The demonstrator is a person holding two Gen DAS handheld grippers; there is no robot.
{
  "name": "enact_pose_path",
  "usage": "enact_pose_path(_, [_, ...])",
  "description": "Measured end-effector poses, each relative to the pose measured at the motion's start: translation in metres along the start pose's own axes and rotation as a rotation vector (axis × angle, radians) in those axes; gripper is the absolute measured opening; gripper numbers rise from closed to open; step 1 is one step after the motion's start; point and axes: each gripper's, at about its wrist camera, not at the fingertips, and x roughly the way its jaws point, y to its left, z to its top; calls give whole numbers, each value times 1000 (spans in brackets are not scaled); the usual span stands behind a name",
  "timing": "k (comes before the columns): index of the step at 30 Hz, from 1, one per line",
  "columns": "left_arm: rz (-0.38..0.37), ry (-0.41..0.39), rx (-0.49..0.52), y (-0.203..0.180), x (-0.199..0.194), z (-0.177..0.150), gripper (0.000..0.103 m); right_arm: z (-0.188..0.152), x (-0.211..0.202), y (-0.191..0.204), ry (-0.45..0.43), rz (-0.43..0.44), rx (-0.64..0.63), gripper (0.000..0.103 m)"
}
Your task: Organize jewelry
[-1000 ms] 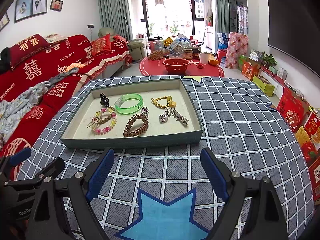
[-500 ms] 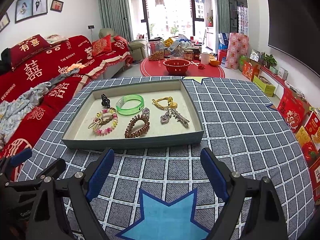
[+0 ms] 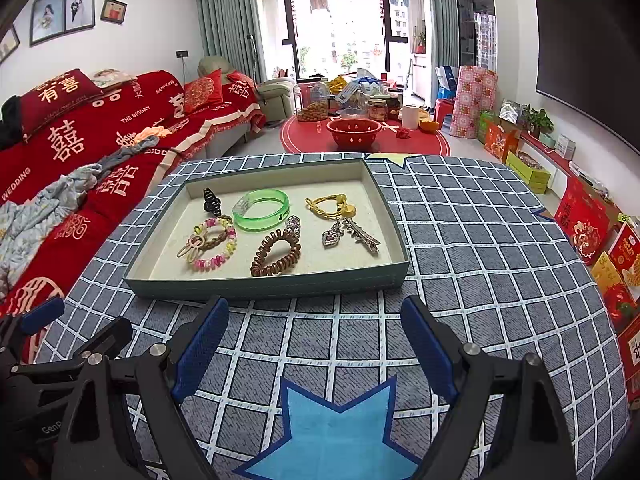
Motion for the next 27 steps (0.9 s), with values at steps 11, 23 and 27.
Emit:
enact_pose_path(11, [6,-2,0,2,0,0,103,0,0,0,1,2,0,90])
enact_pose_path(23, [7,9,-1,5,0,0,103,1,0,0,2,2,0,90])
enact_pose_path(27, [-1,15,-11,6,2,1,103,1,-1,4,5,2,-1,90])
